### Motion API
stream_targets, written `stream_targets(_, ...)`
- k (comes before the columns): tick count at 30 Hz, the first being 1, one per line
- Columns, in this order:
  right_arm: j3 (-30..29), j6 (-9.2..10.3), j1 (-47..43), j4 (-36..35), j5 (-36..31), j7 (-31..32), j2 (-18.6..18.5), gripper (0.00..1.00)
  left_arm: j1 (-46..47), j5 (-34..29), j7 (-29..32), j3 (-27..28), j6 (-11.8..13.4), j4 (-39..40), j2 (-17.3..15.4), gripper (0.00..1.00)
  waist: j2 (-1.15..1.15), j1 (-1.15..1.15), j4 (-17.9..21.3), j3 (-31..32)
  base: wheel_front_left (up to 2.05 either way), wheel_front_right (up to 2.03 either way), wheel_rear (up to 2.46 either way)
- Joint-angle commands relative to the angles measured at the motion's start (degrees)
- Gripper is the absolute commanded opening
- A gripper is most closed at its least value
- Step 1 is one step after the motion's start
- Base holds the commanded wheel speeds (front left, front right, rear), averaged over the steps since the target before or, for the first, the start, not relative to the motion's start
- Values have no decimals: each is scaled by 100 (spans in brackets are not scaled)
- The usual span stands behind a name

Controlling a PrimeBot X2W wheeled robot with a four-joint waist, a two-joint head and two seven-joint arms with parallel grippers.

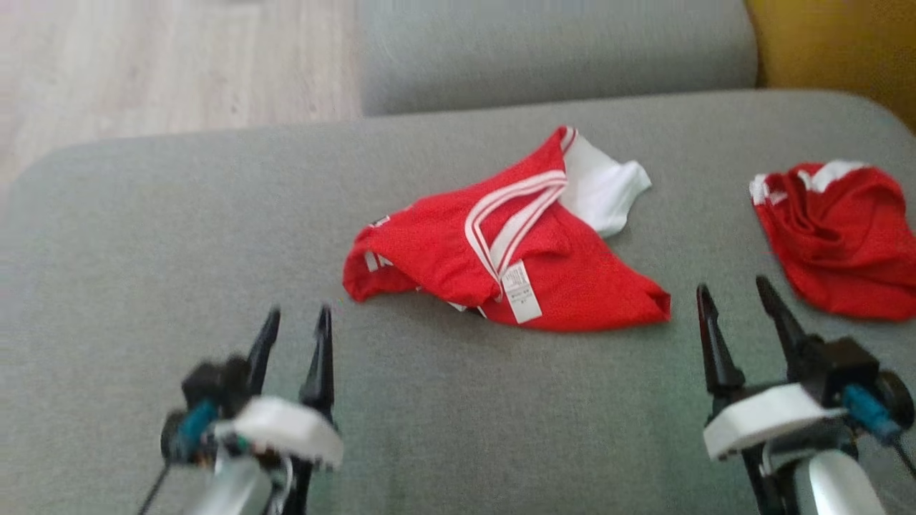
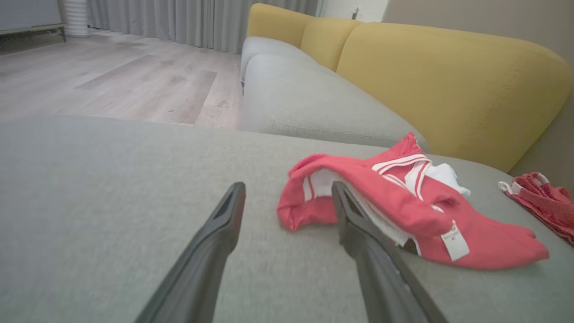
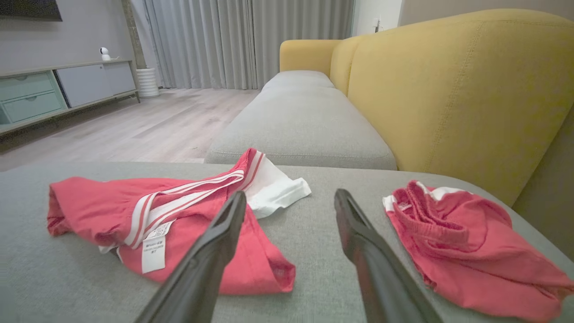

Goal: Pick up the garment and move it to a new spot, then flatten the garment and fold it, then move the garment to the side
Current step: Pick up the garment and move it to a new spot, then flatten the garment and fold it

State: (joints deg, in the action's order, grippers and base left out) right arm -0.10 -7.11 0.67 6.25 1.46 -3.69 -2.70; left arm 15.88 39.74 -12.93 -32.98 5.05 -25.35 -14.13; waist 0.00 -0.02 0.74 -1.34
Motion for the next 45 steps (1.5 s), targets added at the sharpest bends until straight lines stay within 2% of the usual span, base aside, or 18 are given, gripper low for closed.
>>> stream_targets(1,131,-37,107,-197,18,-6,-18,100,117,-26,-81,253,56,229,-145,100,0,2,-156,231,0,0,0)
stream_targets(8,170,-37,-437,-367,128,-51,-18,100,-1004,-117,-171,377,595,1078,-192,100,0,2,-345,472,0,0,0)
stream_targets(12,195,-37,-749,-434,298,-71,-18,100,-1438,-163,-191,474,751,1395,-207,100,0,2,-412,539,0,0,0)
stream_targets(19,244,-37,-1018,-309,485,-191,-18,100,-1760,-236,-201,551,789,1593,-232,100,0,2,-445,578,0,0,0)
stream_targets(32,278,-37,-914,-169,451,-239,-18,100,-1794,-257,-147,516,847,1666,-309,100,0,2,-394,542,0,0,0)
stream_targets(45,240,-37,-733,-219,338,-209,-18,100,-1315,-528,64,312,833,1860,-419,100,0,2,-373,288,0,0,0)
